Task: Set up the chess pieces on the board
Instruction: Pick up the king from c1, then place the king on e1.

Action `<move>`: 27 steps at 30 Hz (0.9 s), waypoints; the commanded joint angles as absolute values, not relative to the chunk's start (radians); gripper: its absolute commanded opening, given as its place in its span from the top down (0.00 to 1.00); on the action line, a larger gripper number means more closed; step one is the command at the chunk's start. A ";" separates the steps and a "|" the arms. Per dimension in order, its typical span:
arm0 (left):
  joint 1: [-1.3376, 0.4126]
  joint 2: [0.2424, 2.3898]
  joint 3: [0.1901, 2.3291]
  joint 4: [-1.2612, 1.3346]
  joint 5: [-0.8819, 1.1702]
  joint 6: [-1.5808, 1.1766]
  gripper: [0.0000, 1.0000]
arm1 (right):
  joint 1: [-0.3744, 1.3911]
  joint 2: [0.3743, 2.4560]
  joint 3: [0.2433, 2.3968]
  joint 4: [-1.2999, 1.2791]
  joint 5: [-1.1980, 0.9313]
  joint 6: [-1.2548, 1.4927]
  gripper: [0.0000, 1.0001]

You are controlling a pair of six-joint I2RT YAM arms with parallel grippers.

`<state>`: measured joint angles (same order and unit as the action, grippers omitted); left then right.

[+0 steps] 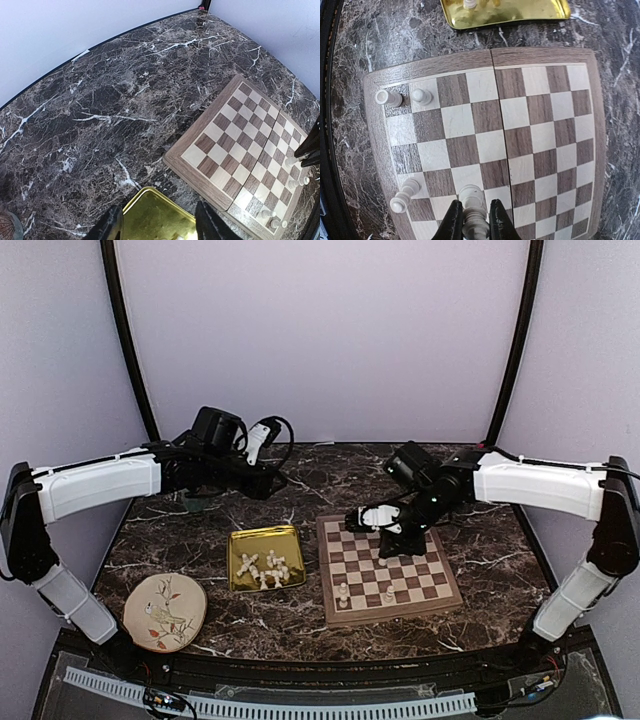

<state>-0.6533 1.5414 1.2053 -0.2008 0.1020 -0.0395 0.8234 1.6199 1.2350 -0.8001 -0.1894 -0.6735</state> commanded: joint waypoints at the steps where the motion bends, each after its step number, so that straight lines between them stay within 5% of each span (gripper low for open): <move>1: -0.648 1.537 1.235 -0.217 0.111 -0.037 0.49 | 0.807 1.483 1.123 -0.766 -0.184 -0.667 0.94; 10: -0.648 1.548 1.239 -0.222 0.111 -0.032 0.49 | 0.806 1.333 0.950 -0.780 -0.240 -0.720 0.93; 27: -0.647 1.572 1.247 -0.232 0.098 -0.022 0.50 | 0.821 1.353 0.888 -0.698 -0.261 -0.736 0.93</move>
<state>-0.6525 1.5730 1.2118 -0.2157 0.1032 -0.0364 0.8120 1.3464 0.9047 -0.7498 -0.2680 -0.7300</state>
